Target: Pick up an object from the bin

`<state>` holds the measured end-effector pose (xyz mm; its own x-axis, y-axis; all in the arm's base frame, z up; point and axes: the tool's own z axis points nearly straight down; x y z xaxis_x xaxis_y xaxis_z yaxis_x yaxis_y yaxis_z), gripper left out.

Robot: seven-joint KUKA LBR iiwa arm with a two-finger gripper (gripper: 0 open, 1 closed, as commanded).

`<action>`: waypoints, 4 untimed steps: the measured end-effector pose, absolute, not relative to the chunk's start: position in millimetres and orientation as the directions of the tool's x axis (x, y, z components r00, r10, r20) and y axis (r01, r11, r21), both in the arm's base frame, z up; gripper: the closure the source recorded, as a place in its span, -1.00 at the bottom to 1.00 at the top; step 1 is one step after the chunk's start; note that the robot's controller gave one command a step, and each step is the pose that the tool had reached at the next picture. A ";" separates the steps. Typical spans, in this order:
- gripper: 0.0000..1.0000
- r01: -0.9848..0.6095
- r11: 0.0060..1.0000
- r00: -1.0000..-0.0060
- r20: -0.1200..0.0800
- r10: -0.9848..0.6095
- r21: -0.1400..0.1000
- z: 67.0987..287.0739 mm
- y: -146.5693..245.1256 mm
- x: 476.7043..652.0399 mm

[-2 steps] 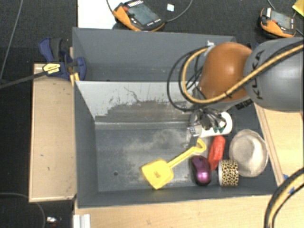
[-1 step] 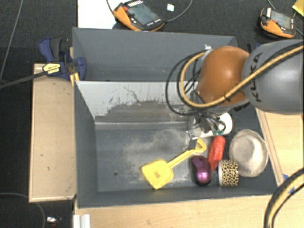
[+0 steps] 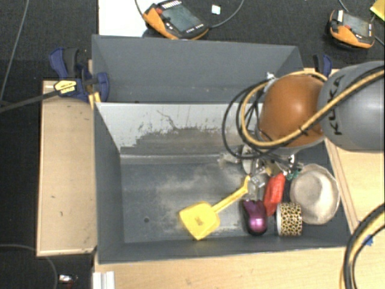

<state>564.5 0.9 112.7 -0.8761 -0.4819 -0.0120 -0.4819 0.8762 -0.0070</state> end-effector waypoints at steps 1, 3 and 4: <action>-1.00 -0.495 0.869 -0.869 -0.003 -0.495 0.005 83.7 70.6 491.1; -1.00 -0.618 0.786 -0.786 -0.021 -0.618 -0.023 72.9 -16.3 571.4; 1.00 -0.556 0.831 -0.831 -0.022 -0.556 -0.014 71.2 -6.8 560.9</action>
Offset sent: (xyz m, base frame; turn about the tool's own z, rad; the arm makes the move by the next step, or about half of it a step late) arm 0.0191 -0.0248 -0.0427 -0.1936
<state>560.9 -6.8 71.2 -0.8307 -0.5564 -0.0219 -0.5562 0.8309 -0.0141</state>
